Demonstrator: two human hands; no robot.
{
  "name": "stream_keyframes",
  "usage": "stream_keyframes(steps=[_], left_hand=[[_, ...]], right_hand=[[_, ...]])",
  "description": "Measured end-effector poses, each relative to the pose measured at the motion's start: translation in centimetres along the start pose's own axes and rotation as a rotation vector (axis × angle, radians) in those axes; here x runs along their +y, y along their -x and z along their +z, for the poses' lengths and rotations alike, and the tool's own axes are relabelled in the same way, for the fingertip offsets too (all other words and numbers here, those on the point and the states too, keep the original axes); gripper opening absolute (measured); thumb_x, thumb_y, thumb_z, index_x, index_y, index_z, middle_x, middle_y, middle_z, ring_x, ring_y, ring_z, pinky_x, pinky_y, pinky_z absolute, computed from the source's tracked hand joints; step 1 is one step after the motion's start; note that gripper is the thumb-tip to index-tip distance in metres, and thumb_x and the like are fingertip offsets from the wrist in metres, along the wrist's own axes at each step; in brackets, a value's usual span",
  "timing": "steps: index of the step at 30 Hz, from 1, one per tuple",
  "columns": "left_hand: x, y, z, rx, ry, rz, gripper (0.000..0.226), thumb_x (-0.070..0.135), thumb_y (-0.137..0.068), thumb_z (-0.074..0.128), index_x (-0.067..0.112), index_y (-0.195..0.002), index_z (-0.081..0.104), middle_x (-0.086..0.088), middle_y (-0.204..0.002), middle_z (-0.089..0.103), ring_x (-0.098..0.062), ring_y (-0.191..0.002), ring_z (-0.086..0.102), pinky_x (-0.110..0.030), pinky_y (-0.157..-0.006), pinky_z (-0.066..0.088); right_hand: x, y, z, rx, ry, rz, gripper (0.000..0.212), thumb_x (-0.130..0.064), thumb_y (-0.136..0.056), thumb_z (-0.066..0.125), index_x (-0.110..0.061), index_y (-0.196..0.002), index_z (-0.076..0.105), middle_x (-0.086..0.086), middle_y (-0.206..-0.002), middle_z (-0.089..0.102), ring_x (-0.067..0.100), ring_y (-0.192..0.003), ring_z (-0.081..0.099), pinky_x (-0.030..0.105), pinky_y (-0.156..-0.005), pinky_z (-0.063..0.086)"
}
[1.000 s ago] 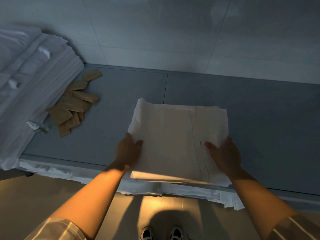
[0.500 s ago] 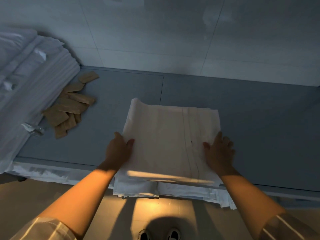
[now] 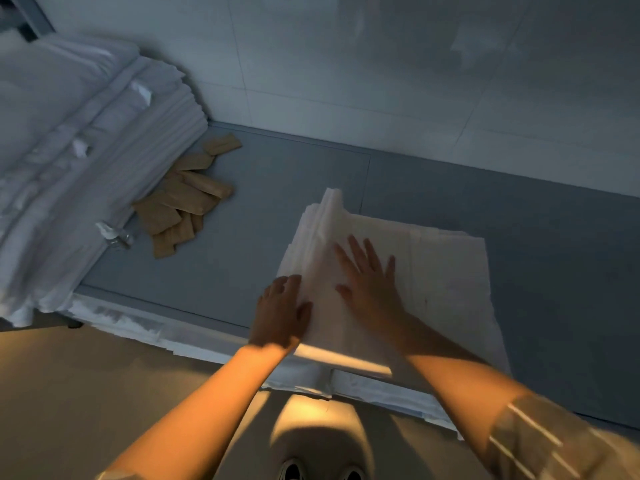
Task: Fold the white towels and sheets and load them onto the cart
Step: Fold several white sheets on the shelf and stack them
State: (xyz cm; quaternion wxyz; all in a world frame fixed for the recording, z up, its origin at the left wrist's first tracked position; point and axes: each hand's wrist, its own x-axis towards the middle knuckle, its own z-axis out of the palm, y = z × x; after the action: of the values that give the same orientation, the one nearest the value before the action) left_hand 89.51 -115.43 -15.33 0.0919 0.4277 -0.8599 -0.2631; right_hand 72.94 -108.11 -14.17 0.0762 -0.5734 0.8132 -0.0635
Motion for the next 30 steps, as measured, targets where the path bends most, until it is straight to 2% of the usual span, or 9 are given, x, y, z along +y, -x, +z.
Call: stream_keyframes(steps=[2,5,7,9,13,18,24,27,30], left_hand=[[-0.4,-0.2,-0.3,-0.037,0.041,0.008,0.049,0.023,-0.087,0.062,0.006,-0.130,0.047,-0.020,-0.126,0.053,-0.039,-0.113,0.050,-0.043,-0.093,0.042],[-0.8,-1.0,-0.8,-0.127,0.105,-0.064,0.045,0.029,-0.086,0.062,0.011,-0.125,0.046,-0.019,-0.111,0.058,-0.037,-0.103,0.056,-0.040,-0.084,0.046],[-0.9,-1.6,-1.0,-0.169,0.133,-0.118,0.043,0.032,-0.085,0.064,0.010,-0.119,0.048,-0.019,-0.107,0.058,-0.036,-0.100,0.057,-0.037,-0.080,0.046],[-0.9,-1.8,-0.8,-0.141,0.114,-0.154,0.045,0.035,-0.083,0.065,0.008,-0.115,0.050,-0.018,-0.112,0.052,-0.036,-0.105,0.053,-0.038,-0.085,0.045],[-0.8,-1.5,0.0,-0.052,0.013,-0.148,0.046,0.043,-0.085,0.060,0.010,-0.115,0.048,-0.011,-0.120,0.044,-0.031,-0.112,0.044,-0.041,-0.090,0.043],[-0.9,-1.4,0.1,-0.085,0.178,-0.252,0.057,0.043,-0.082,0.064,0.014,-0.124,0.038,-0.010,-0.115,0.053,-0.031,-0.103,0.057,-0.041,-0.086,0.048],[-1.4,-2.9,-0.1,-0.236,0.156,-0.395,0.059,0.051,-0.080,0.065,0.006,-0.117,0.055,-0.012,-0.118,0.059,-0.028,-0.107,0.058,-0.030,-0.081,0.044],[-1.8,-3.4,-0.5,-0.252,0.229,-0.378,0.049,0.046,-0.085,0.061,0.009,-0.116,0.056,-0.010,-0.117,0.060,-0.025,-0.102,0.057,-0.028,-0.076,0.040],[-2.2,-3.5,-0.8,-0.233,0.315,-0.348,0.037,0.041,-0.087,0.060,0.011,-0.110,0.055,-0.010,-0.113,0.061,-0.023,-0.093,0.054,-0.029,-0.074,0.037]], right_hand=[[-2.0,-3.9,-1.4,0.024,0.093,-0.239,0.074,-0.019,-0.092,0.050,-0.037,-0.151,0.011,-0.005,-0.161,-0.007,0.021,-0.147,-0.010,0.065,-0.111,0.002],[-3.5,-8.9,-3.1,-0.193,0.434,-0.464,0.052,-0.014,-0.089,0.053,-0.030,-0.138,0.043,0.003,-0.156,0.024,0.026,-0.147,0.001,0.069,-0.109,-0.003],[-3.9,-10.8,-3.4,-0.291,0.616,-0.509,0.050,-0.020,-0.086,0.061,-0.025,-0.134,0.046,0.002,-0.143,0.043,0.025,-0.144,0.019,0.071,-0.107,0.000],[-4.1,-12.0,-3.1,-0.284,0.716,-0.570,0.053,-0.019,-0.087,0.061,-0.019,-0.136,0.043,0.002,-0.140,0.045,0.025,-0.139,0.027,0.072,-0.106,0.003],[-5.0,-13.4,-2.6,-0.407,0.759,-0.657,0.080,-0.022,-0.068,0.081,-0.023,-0.134,0.038,-0.002,-0.141,0.042,0.021,-0.136,0.031,0.071,-0.106,0.012],[-5.0,-14.0,-2.7,-0.370,0.817,-0.757,0.068,-0.032,-0.066,0.082,-0.025,-0.124,0.046,0.000,-0.132,0.046,0.023,-0.125,0.039,0.063,-0.109,0.018],[-5.4,-14.0,-3.5,-0.490,0.754,-0.744,0.049,-0.038,-0.080,0.070,-0.027,-0.123,0.051,-0.002,-0.128,0.052,0.020,-0.127,0.040,0.061,-0.112,0.013],[-5.4,-14.4,-3.8,-0.543,0.650,-0.719,0.030,-0.030,-0.085,0.065,-0.026,-0.112,0.053,-0.003,-0.114,0.062,0.018,-0.118,0.050,0.057,-0.113,0.009],[-5.5,-15.1,-4.6,-0.571,0.600,-0.693,0.033,-0.030,-0.085,0.065,-0.025,-0.115,0.054,-0.002,-0.117,0.063,0.020,-0.120,0.051,0.054,-0.115,0.007]])
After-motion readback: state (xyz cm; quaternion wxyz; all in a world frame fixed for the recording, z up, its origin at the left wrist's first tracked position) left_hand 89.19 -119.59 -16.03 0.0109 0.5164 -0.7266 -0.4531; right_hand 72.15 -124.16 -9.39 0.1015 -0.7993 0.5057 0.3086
